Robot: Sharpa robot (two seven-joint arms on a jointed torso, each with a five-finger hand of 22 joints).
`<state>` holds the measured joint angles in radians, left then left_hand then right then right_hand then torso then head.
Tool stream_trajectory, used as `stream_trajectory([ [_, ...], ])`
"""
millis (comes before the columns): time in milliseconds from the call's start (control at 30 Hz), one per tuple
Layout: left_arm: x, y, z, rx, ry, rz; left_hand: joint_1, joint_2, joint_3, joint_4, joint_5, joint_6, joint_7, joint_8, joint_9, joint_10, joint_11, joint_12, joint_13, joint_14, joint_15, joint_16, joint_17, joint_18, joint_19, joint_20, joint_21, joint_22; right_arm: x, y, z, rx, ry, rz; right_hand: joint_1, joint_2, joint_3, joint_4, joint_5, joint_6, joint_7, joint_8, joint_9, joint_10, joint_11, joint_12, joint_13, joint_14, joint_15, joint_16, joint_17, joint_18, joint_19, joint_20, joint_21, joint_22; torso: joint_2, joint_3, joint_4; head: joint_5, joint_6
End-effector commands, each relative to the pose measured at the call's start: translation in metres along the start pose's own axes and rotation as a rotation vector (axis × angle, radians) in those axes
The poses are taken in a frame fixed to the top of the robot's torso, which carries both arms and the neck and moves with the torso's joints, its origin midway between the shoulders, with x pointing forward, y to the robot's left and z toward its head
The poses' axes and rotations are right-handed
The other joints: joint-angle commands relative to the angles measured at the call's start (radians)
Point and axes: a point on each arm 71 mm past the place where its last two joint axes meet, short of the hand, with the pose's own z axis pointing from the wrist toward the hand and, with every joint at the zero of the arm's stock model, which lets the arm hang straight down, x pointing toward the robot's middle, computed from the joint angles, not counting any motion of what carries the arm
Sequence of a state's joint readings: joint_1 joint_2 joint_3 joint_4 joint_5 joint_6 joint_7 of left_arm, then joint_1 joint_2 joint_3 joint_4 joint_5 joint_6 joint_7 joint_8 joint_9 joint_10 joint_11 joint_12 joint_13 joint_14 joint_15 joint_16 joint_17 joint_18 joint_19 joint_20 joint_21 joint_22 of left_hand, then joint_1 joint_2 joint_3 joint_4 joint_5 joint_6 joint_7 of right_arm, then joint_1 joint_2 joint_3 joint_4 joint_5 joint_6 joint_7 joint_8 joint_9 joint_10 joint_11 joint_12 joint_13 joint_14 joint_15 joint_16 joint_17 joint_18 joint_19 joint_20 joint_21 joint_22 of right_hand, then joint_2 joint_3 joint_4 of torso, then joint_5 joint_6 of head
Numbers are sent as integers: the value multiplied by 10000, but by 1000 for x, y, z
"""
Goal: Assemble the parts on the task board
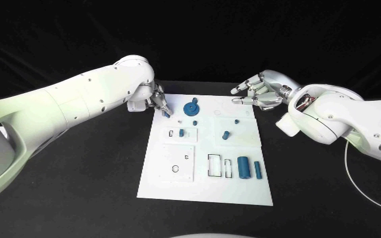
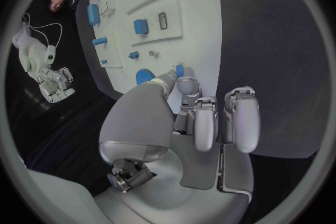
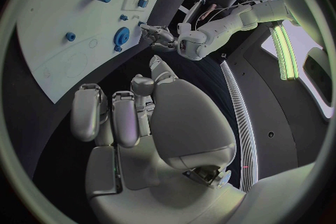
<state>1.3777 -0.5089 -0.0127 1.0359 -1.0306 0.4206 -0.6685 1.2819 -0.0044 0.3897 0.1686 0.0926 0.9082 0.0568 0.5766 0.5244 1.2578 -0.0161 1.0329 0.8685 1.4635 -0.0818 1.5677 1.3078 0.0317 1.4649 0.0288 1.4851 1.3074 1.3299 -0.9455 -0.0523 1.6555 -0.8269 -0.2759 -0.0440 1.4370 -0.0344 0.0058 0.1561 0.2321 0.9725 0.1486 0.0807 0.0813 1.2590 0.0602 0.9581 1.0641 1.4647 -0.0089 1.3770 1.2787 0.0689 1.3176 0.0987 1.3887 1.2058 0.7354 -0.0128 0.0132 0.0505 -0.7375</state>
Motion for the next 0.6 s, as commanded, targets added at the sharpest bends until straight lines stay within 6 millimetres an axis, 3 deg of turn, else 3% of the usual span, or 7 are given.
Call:
stream_trajectory([
  [33,2,1,-2,356,18,-474,-229,-119,1605,-1279,-18,-29,2,122,57,102,-37,12,-8,1073,18,31,2630,-58,661,-7,-35,1690,2,0,0,-34,201,-19,-92,36,23,39,35,48,-1,-32,0,-51,-13,16,16,397,-56,-34,-8,144,-52,-18,-36,-8,-4,-1,7,20,22],
  [233,10,8,-18,960,-261,-1102,-731,-422,2529,-1555,91,-35,-29,392,144,219,-64,89,25,1073,-7,31,2630,-50,655,-24,-77,1664,2,-1,0,-2,238,-18,-92,36,23,39,35,48,-1,-32,0,-51,-13,16,16,397,-56,-34,-8,144,-52,-18,-36,-8,-10,16,20,72,34],
  [467,25,11,-37,1731,-672,-1028,-916,-621,2885,-1722,166,16,-78,518,167,330,-95,162,87,1073,-18,31,2630,-43,652,-57,-100,1651,2,-2,0,30,249,-7,-92,36,23,39,35,48,-1,-32,0,-51,-13,16,16,397,-56,-34,-8,144,-52,-18,-36,-8,-30,20,71,71,4],
  [600,36,13,-40,1954,-829,-775,-959,-682,2976,-1772,185,48,-89,547,164,382,-107,200,127,1073,-26,31,2630,-49,662,-67,-80,1674,2,-2,0,38,263,2,-92,36,23,39,35,48,-1,-32,0,-51,-13,16,16,397,-56,-34,-8,144,-52,-18,-36,-8,-36,21,59,88,-7],
])
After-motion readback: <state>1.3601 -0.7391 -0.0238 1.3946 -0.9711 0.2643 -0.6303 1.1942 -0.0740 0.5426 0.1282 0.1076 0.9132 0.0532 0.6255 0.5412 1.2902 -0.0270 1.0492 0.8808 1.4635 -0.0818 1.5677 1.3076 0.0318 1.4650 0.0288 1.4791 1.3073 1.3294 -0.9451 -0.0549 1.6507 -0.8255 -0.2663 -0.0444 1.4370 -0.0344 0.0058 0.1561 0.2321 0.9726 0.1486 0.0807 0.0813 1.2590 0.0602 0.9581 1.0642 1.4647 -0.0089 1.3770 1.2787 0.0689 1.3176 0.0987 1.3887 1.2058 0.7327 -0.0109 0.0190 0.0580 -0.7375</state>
